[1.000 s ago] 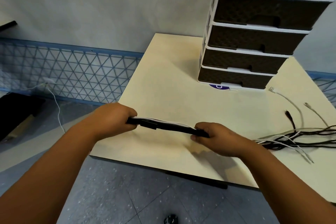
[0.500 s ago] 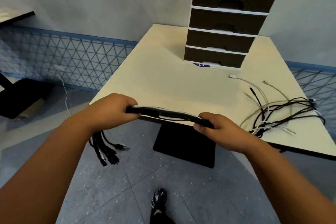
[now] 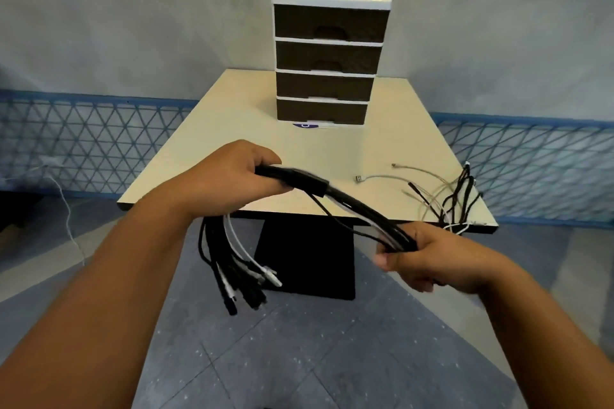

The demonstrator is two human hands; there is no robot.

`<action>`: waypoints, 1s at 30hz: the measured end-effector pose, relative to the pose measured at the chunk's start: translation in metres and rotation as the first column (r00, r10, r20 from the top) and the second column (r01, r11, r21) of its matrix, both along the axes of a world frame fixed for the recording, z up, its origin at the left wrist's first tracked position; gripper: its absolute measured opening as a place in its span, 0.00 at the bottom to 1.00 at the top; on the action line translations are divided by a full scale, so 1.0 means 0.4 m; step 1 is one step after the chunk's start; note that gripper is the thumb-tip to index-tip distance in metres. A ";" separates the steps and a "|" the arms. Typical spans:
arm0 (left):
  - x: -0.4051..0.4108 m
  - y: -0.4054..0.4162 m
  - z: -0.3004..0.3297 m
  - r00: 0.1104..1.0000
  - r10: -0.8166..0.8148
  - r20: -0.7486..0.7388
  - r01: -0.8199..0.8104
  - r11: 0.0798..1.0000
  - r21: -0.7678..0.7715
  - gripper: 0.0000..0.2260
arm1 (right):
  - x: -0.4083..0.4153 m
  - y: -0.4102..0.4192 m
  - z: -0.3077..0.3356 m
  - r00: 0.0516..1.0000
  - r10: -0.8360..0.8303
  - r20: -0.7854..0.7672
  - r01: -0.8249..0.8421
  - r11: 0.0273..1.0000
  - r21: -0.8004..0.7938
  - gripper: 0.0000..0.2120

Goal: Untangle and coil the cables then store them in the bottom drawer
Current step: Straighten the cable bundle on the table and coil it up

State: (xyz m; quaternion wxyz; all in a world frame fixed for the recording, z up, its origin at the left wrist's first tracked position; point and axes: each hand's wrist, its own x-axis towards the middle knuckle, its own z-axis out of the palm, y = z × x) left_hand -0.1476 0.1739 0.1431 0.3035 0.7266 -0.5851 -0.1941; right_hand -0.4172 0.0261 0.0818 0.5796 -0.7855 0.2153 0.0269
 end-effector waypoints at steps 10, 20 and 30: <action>-0.033 -0.078 0.140 0.993 -0.086 0.080 0.100 0.976 -0.195 0.06 | 0.068 0.009 0.086 0.971 -0.194 0.140 0.219 0.957 -0.188 0.33; 0.071 -0.085 0.180 0.985 -0.140 0.099 0.155 0.974 -0.167 0.06 | 0.217 0.061 0.187 0.932 -0.134 0.336 0.137 0.990 0.015 0.09; 0.191 -0.076 0.154 0.847 -0.282 -0.451 0.260 0.959 -0.112 0.04 | 0.258 0.094 0.266 0.828 -0.191 0.527 0.067 0.967 0.245 0.18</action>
